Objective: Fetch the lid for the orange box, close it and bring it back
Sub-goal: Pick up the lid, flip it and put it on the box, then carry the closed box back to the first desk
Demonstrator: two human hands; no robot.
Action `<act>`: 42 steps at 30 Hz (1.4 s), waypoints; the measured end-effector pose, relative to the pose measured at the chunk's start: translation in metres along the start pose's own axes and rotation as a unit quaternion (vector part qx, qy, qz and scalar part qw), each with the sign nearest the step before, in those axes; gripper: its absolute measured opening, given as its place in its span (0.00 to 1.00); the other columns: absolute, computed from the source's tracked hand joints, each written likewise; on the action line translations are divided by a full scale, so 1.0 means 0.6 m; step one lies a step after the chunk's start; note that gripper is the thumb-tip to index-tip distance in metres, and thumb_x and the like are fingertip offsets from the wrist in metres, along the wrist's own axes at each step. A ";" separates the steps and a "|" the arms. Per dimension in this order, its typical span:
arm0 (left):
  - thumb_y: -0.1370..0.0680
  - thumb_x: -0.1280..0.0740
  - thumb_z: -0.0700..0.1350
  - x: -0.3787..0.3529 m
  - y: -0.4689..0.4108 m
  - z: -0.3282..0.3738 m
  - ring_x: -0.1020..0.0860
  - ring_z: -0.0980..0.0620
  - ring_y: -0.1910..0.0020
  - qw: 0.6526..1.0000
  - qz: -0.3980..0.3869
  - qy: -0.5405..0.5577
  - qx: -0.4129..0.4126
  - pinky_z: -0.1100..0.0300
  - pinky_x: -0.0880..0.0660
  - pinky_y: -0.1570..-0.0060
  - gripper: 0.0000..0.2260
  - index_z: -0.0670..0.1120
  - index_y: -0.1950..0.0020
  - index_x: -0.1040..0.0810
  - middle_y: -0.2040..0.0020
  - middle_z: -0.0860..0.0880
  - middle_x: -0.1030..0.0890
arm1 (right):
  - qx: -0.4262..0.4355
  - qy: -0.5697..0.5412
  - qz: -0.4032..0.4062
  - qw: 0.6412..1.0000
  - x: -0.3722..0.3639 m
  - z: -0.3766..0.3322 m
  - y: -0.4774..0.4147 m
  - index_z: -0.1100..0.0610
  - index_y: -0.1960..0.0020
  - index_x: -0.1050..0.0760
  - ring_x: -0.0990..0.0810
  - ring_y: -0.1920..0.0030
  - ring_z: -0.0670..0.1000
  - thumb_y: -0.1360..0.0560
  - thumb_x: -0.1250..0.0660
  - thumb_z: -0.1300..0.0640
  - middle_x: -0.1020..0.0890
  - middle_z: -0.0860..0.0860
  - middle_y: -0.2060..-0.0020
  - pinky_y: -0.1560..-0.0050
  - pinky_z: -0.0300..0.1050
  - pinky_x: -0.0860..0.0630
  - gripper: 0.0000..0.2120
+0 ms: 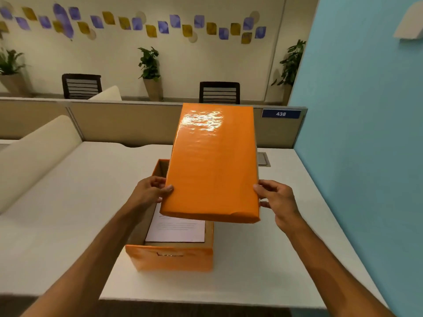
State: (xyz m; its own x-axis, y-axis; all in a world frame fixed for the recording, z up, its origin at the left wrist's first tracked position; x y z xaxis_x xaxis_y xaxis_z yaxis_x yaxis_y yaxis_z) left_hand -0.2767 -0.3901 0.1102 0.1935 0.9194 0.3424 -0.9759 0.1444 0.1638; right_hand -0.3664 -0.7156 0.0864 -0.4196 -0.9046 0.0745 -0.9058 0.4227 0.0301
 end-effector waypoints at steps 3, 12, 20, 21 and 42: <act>0.23 0.30 0.46 0.022 0.027 -0.026 0.23 0.41 0.41 1.000 0.015 0.009 0.023 0.47 0.24 0.47 0.21 0.42 0.33 0.28 0.37 0.42 0.23 | -0.007 0.018 0.013 1.000 -0.026 0.020 0.016 0.52 0.44 0.22 0.17 0.53 0.50 0.26 0.27 0.54 0.17 0.45 0.53 0.63 0.40 0.20 0.12; 0.24 0.29 0.47 0.090 0.036 -0.100 0.22 0.42 0.43 0.997 0.036 0.007 0.065 0.47 0.23 0.48 0.18 0.42 0.37 0.25 0.41 0.43 0.20 | -0.050 0.043 0.014 0.998 -0.123 0.077 0.033 0.58 0.39 0.21 0.17 0.50 0.56 0.24 0.29 0.55 0.17 0.53 0.48 0.57 0.48 0.20 0.15; 0.24 0.29 0.46 0.117 0.001 -0.164 0.22 0.42 0.43 0.994 0.023 -0.015 0.102 0.49 0.24 0.49 0.16 0.40 0.39 0.23 0.43 0.44 0.20 | -0.101 0.071 0.021 0.992 -0.189 0.119 0.034 0.55 0.42 0.20 0.18 0.48 0.56 0.21 0.32 0.56 0.17 0.53 0.49 0.47 0.58 0.19 0.09; 0.23 0.29 0.45 0.118 -0.003 -0.173 0.22 0.42 0.43 0.994 0.019 -0.018 0.107 0.49 0.24 0.49 0.16 0.39 0.38 0.23 0.43 0.43 0.20 | -0.105 0.074 0.021 0.991 -0.194 0.125 0.037 0.54 0.45 0.20 0.18 0.48 0.56 0.21 0.33 0.56 0.17 0.52 0.50 0.48 0.58 0.19 0.07; 0.23 0.30 0.48 0.125 -0.029 -0.255 0.18 0.49 0.52 0.990 -0.079 -0.002 0.115 0.59 0.22 0.63 0.14 0.42 0.41 0.24 0.47 0.46 0.18 | -0.156 0.146 0.028 0.977 -0.215 0.146 0.054 0.57 0.39 0.21 0.19 0.48 0.57 0.20 0.34 0.57 0.18 0.54 0.47 0.53 0.56 0.18 0.12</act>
State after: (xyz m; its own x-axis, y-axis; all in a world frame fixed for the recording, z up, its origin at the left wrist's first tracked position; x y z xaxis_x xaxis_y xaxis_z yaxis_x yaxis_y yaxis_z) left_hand -0.2606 -0.2678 -0.0088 0.3423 0.8906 0.2995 -0.8851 0.1987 0.4209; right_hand -0.3467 -0.5903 -0.0096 -0.3925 -0.8445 0.3645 -0.8009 0.5086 0.3159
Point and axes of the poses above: each hand's wrist, its own y-axis away from the middle knuckle, its own x-axis out of the back of the hand, z = x × y, the point moved 2 cm from there along -y, towards the middle knuckle
